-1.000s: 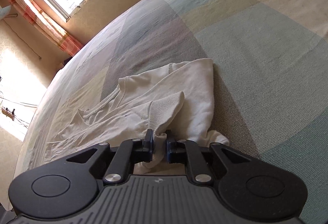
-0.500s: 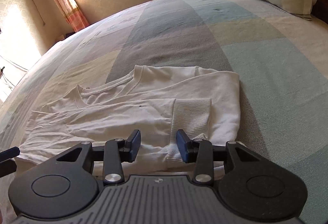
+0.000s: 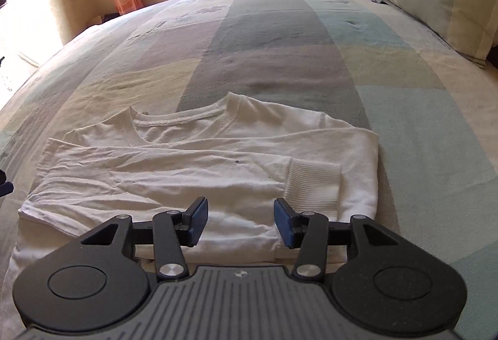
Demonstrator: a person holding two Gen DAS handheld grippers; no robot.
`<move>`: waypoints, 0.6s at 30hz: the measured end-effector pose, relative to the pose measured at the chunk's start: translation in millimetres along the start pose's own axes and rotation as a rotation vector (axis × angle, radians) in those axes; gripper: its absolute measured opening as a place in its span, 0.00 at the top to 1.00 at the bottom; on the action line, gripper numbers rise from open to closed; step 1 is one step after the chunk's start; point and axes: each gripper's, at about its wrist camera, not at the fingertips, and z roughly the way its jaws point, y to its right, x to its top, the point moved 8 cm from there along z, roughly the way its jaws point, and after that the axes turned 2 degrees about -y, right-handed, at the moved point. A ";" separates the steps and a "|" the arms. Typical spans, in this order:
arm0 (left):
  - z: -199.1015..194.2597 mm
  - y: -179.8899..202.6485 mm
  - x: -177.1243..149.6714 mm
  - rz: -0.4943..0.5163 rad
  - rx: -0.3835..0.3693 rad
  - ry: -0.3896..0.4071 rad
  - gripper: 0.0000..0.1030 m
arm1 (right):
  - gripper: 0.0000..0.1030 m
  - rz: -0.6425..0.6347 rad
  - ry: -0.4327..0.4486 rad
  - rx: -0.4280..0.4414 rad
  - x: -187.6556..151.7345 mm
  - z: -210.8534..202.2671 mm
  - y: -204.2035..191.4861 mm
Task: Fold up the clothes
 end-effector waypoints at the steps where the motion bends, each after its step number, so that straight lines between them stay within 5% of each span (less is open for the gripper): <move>1: -1.7 -1.2 -1.0 0.029 0.026 -0.023 0.01 | 0.49 -0.048 0.009 0.028 8.4 -4.4 -17.9; 5: -12.0 -1.2 -8.7 0.116 0.075 -0.087 0.01 | 0.56 -0.305 0.028 0.138 34.3 -3.8 -115.7; 7: -19.6 2.3 -10.4 0.144 0.051 -0.087 0.01 | 0.69 -0.425 0.025 0.185 39.1 8.5 -167.0; 10: -30.6 7.3 -11.9 0.175 0.001 -0.076 0.01 | 0.73 -0.540 -0.004 0.244 37.2 38.4 -228.3; 18: -33.8 -15.3 -7.0 0.092 -0.006 -0.067 0.01 | 0.83 -0.648 -0.087 0.251 24.7 120.6 -292.3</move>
